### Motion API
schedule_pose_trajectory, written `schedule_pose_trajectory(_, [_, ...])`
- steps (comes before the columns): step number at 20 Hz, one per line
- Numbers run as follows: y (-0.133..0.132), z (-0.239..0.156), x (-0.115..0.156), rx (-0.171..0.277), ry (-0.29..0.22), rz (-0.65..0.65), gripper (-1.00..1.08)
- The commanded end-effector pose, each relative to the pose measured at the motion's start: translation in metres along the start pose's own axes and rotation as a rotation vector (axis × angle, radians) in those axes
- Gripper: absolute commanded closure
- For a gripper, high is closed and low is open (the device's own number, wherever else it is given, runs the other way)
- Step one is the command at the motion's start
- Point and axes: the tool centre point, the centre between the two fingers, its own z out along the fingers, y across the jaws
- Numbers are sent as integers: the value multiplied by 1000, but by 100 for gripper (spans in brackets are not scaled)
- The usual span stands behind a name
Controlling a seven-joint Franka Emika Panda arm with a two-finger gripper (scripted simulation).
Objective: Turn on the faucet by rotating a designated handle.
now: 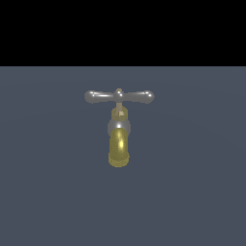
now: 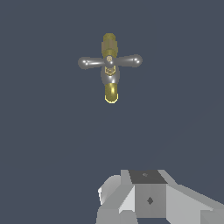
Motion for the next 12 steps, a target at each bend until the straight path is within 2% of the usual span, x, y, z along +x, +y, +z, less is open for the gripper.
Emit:
schedule_pose_trajectory(1, [0, 0, 0, 0, 0, 0, 108])
schedule_pose_trajectory(12, [9, 15, 4, 1, -3, -73, 108])
